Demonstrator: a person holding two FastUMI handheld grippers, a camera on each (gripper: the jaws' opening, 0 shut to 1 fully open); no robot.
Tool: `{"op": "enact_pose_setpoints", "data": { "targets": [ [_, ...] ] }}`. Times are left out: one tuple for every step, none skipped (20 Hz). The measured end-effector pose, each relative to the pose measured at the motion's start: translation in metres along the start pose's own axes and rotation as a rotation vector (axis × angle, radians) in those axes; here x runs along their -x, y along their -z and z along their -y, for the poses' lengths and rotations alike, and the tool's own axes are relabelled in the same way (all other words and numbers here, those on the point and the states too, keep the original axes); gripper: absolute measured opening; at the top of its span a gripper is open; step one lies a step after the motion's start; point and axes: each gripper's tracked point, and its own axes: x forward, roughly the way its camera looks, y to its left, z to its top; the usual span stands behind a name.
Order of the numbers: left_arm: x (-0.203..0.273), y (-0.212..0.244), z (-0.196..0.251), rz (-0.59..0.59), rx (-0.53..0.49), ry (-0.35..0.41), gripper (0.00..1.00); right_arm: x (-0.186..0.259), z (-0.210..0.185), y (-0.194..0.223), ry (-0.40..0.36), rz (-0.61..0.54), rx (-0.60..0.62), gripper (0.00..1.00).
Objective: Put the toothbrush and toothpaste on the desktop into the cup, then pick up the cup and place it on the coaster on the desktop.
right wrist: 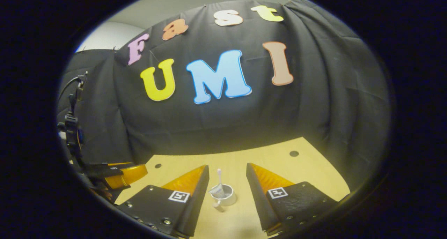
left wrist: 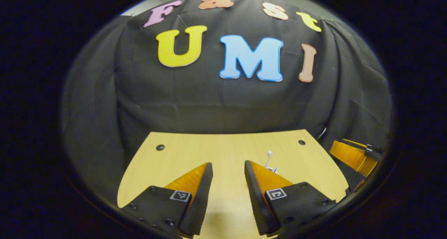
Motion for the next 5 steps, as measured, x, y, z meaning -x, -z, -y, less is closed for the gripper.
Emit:
{"op": "enact_pose_setpoints", "data": {
  "targets": [
    [0.011,-0.015,-0.004,0.043,-0.003,-0.002,0.64,0.003,-0.009,-0.011,-0.009,0.025,0.016,0.66],
    [0.021,-0.029,-0.007,0.084,-0.009,-0.009,0.66,0.007,-0.016,-0.021,-0.014,0.046,0.03,0.66],
    [0.031,-0.041,-0.009,0.118,-0.013,-0.015,0.68,0.011,-0.022,-0.03,-0.018,0.067,0.04,0.66],
    [0.04,-0.048,-0.011,0.148,-0.019,-0.018,0.68,0.014,-0.025,-0.036,-0.016,0.082,0.051,0.66],
    [0.046,-0.053,-0.013,0.176,-0.027,-0.021,0.61,0.014,-0.029,-0.043,-0.015,0.095,0.055,0.66]
  ]
}}
